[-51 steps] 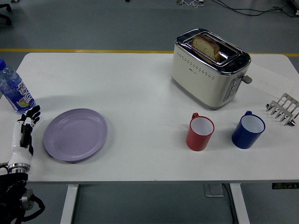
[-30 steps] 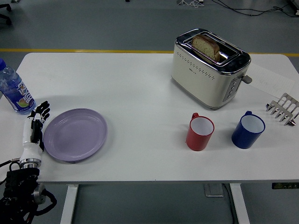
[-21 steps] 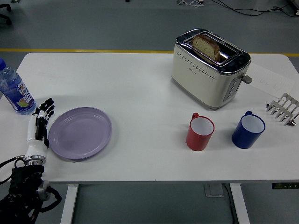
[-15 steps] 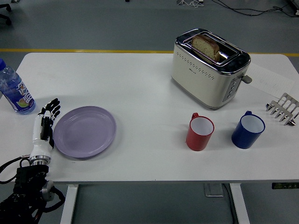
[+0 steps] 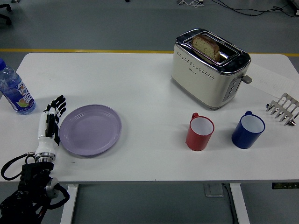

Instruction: Push plate across desktop

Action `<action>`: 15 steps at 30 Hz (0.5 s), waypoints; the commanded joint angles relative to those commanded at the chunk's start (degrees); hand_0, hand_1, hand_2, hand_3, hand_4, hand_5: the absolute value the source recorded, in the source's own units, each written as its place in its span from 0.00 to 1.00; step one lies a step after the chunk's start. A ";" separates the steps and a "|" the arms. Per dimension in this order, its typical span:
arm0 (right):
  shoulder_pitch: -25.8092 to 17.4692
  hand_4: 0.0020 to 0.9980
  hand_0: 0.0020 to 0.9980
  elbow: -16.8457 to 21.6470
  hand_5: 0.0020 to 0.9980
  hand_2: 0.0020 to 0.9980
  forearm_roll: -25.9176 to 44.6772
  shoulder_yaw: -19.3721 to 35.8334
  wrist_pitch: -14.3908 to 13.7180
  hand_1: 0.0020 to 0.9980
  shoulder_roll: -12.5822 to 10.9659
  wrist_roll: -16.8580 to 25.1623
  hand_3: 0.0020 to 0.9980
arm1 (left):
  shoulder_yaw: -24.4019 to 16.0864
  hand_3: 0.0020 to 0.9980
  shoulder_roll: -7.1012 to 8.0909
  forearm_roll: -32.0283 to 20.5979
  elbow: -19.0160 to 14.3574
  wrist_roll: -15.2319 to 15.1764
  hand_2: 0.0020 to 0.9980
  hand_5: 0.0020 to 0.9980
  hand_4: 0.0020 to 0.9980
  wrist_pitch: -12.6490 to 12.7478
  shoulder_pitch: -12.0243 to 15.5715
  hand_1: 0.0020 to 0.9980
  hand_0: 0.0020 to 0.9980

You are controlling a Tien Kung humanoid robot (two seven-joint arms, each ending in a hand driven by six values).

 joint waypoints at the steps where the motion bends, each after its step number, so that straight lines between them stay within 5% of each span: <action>1: -0.02 0.25 0.53 0.00 0.20 0.61 0.04 -0.01 -0.01 0.49 0.00 0.00 0.55 | 0.27 0.80 -0.09 -0.28 0.06 0.00 0.86 1.00 0.49 0.00 -0.05 0.87 0.85; 15: -0.30 0.25 0.53 0.00 0.20 0.61 0.41 -0.50 0.00 0.49 -0.12 -0.01 0.55 | 4.97 0.80 -1.23 -2.98 -0.15 0.00 0.86 1.00 0.49 0.35 -0.83 0.86 0.85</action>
